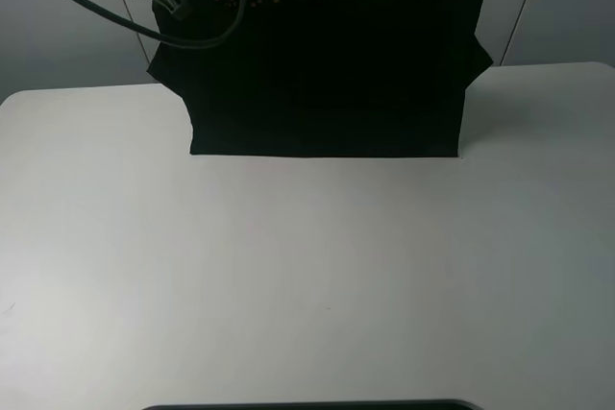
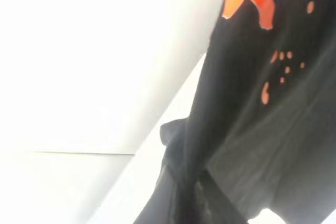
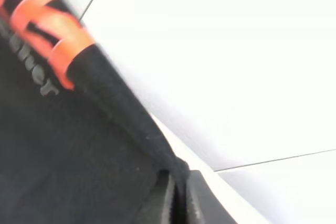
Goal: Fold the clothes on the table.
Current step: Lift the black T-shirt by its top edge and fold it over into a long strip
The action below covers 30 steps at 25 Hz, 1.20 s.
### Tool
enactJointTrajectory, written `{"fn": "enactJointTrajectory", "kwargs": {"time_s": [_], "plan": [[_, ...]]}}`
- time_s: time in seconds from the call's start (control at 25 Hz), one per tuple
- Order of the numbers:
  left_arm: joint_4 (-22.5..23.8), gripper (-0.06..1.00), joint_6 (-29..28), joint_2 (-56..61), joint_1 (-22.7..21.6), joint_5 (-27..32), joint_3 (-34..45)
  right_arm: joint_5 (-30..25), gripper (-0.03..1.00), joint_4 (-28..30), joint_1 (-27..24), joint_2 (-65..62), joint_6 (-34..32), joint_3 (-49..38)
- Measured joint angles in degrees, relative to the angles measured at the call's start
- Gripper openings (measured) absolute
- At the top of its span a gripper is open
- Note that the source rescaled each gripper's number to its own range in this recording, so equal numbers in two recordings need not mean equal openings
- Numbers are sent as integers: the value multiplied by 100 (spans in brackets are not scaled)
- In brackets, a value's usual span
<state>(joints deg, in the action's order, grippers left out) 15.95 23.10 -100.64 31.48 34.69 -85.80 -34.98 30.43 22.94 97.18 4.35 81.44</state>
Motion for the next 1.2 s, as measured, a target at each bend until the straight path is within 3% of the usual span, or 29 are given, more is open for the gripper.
{"fn": "enactJointTrajectory", "kwargs": {"time_s": [0.12, 0.28, 0.48, 0.72, 0.84, 1.2], "plan": [[-128, 0, 0, 245, 0, 185, 0, -331, 0, -49, 59, -371, 343, 0], [-382, 0, 76, 501, 11, 623, 0, -708, 0, -562, 174, -643, 949, -136], [-817, 0, 633, 535, 266, 2072, 9, -1554, 0, -1597, 248, -681, 1950, -372], [-1069, 0, 929, 658, 685, 3326, 9, -2899, 0, -2864, 270, -871, 3141, -596], [-1197, 0, 955, 656, 684, 3438, 126, -3387, 0, -3103, 270, -988, 3275, -674], [-1446, 0, 880, 687, 684, 3475, 1155, -3482, 0, -3718, 270, -1037, 3440, -1169]]}}
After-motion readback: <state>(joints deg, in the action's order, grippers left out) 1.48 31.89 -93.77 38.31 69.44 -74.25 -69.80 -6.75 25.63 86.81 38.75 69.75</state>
